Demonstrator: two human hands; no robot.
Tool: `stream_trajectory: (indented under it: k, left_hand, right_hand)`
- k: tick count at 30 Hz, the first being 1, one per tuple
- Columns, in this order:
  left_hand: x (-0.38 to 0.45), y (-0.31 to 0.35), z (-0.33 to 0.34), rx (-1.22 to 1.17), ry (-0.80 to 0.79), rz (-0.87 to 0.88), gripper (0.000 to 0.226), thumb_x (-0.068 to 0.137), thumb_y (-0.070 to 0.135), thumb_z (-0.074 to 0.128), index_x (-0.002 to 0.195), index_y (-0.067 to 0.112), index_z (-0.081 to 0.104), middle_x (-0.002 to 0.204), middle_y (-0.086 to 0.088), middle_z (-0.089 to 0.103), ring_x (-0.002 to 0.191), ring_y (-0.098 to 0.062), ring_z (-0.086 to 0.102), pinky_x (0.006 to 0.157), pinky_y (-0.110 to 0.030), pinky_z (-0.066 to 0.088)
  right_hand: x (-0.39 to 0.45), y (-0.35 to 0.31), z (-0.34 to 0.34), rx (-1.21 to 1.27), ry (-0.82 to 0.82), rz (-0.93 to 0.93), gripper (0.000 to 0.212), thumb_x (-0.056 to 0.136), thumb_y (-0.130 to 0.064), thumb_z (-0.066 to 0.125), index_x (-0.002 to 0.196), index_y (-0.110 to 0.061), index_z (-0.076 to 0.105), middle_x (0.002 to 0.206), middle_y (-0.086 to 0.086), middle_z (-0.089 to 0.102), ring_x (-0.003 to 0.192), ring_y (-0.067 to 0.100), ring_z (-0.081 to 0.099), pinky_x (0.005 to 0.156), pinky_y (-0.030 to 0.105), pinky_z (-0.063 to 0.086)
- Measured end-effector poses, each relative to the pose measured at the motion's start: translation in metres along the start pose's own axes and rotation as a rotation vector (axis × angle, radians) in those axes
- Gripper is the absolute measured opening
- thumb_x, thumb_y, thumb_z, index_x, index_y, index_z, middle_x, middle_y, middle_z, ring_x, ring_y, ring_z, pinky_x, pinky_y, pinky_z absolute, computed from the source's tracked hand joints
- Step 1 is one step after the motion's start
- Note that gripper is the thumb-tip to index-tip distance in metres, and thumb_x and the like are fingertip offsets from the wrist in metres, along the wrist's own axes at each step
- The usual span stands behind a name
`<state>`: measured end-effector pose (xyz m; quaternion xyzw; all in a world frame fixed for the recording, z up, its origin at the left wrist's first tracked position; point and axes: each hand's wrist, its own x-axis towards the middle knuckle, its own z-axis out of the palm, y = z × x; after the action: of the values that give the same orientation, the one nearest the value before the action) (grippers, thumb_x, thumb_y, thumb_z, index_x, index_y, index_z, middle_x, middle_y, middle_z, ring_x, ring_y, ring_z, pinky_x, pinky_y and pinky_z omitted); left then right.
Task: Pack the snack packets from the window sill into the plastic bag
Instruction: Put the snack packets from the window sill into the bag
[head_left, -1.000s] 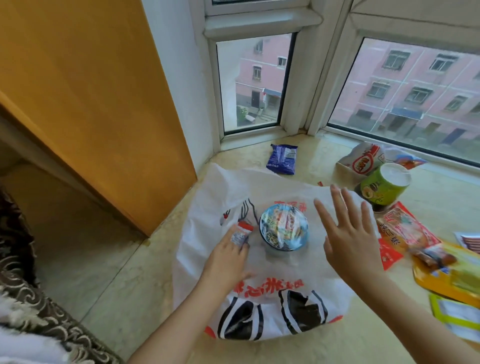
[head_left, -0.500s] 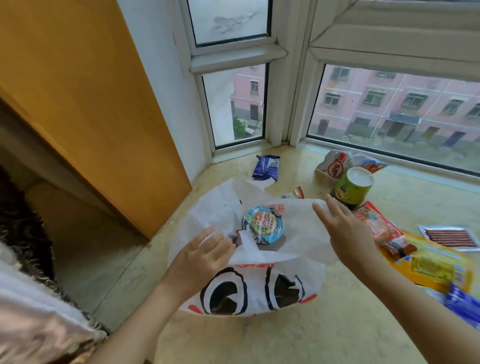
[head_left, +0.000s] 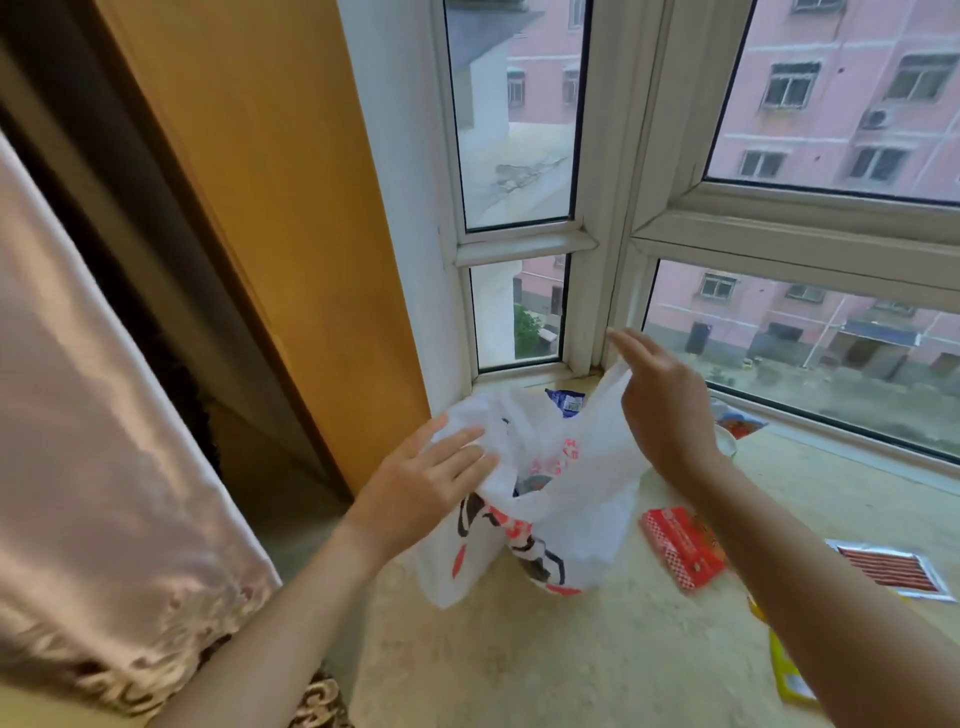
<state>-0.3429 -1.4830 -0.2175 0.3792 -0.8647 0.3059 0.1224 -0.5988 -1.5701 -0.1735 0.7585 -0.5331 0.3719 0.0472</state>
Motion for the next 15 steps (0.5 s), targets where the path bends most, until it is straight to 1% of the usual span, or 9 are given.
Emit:
stream_trajectory:
  k: [3, 5, 7, 8, 9, 10, 12, 13, 15]
  left_hand:
    - [-0.011, 0.013, -0.009, -0.079, -0.127, 0.097, 0.03, 0.091, 0.015, 0.05, 0.116, 0.021, 0.065, 0.103, 0.004, 0.071, 0.105, -0.015, 0.065, 0.099, -0.037, 0.046]
    - [-0.023, 0.028, -0.01, -0.128, -0.391, 0.104, 0.034, 0.093, 0.043, 0.05, 0.116, 0.023, 0.063, 0.086, 0.005, 0.07, 0.079, -0.016, 0.066, 0.084, -0.036, 0.051]
    - [-0.028, 0.039, -0.011, -0.185, -0.798, 0.031, 0.074, 0.083, 0.081, 0.03, 0.109, 0.02, 0.064, 0.078, 0.0, 0.067, 0.069, -0.021, 0.061, 0.07, -0.035, 0.048]
    - [-0.029, 0.043, -0.009, -0.226, -0.948, -0.029, 0.092, 0.071, 0.093, 0.022, 0.108, 0.02, 0.063, 0.081, -0.002, 0.066, 0.072, -0.023, 0.061, 0.067, -0.036, 0.046]
    - [-0.029, 0.047, -0.005, -0.26, -1.016, -0.099, 0.104, 0.06, 0.1, 0.013, 0.107, 0.021, 0.063, 0.084, -0.002, 0.066, 0.075, -0.024, 0.061, 0.065, -0.035, 0.044]
    - [-0.027, 0.049, -0.001, -0.288, -1.014, -0.164, 0.112, 0.054, 0.1, 0.002, 0.108, 0.023, 0.063, 0.088, -0.002, 0.064, 0.078, -0.024, 0.061, 0.064, -0.035, 0.043]
    - [-0.019, 0.054, 0.004, -0.399, -0.903, -0.301, 0.114, 0.057, 0.093, -0.018, 0.108, 0.03, 0.063, 0.1, -0.002, 0.061, 0.086, -0.023, 0.06, 0.07, -0.036, 0.045]
    - [-0.012, 0.055, 0.009, -0.456, -0.831, -0.349, 0.107, 0.065, 0.087, -0.019, 0.107, 0.033, 0.063, 0.103, -0.001, 0.06, 0.092, -0.023, 0.059, 0.075, -0.037, 0.047]
    - [-0.002, 0.057, 0.021, -0.489, -0.743, -0.39, 0.076, 0.087, 0.068, 0.001, 0.112, 0.031, 0.062, 0.11, 0.0, 0.06, 0.107, -0.021, 0.054, 0.084, -0.038, 0.047]
  right_hand:
    - [-0.001, -0.008, -0.017, 0.011, 0.035, -0.029, 0.053, 0.073, 0.025, 0.047, 0.115, -0.002, 0.065, 0.11, 0.016, 0.068, 0.078, 0.034, 0.069, 0.064, 0.036, 0.057]
    - [-0.017, -0.006, -0.019, -0.037, -0.046, -0.027, 0.055, 0.073, 0.022, 0.048, 0.115, -0.008, 0.066, 0.116, 0.014, 0.066, 0.086, 0.033, 0.069, 0.065, 0.037, 0.057]
    - [-0.037, 0.002, -0.017, -0.098, -0.161, 0.008, 0.057, 0.074, 0.018, 0.048, 0.118, -0.014, 0.066, 0.128, 0.011, 0.061, 0.101, 0.03, 0.065, 0.07, 0.039, 0.056]
    - [-0.047, 0.008, -0.016, -0.132, -0.22, 0.026, 0.057, 0.075, 0.016, 0.048, 0.12, -0.016, 0.065, 0.132, 0.009, 0.058, 0.106, 0.03, 0.062, 0.069, 0.039, 0.057]
    - [-0.056, 0.014, -0.015, -0.168, -0.277, 0.042, 0.057, 0.077, 0.014, 0.048, 0.122, -0.018, 0.063, 0.136, 0.008, 0.055, 0.111, 0.029, 0.059, 0.068, 0.038, 0.058]
    - [-0.064, 0.018, -0.014, -0.204, -0.324, 0.055, 0.056, 0.078, 0.011, 0.05, 0.124, -0.019, 0.062, 0.139, 0.008, 0.052, 0.115, 0.028, 0.057, 0.069, 0.037, 0.058]
    - [-0.076, 0.023, -0.013, -0.287, -0.376, 0.069, 0.053, 0.079, 0.007, 0.057, 0.125, -0.018, 0.061, 0.143, 0.011, 0.047, 0.126, 0.03, 0.05, 0.085, 0.039, 0.054]
    - [-0.08, 0.023, -0.013, -0.337, -0.387, 0.066, 0.054, 0.076, 0.004, 0.063, 0.125, -0.018, 0.061, 0.144, 0.014, 0.045, 0.13, 0.032, 0.046, 0.096, 0.043, 0.048]
    - [-0.084, 0.018, -0.01, -0.392, -0.382, 0.03, 0.063, 0.066, -0.006, 0.074, 0.126, -0.018, 0.059, 0.145, 0.018, 0.043, 0.134, 0.036, 0.04, 0.108, 0.051, 0.035]
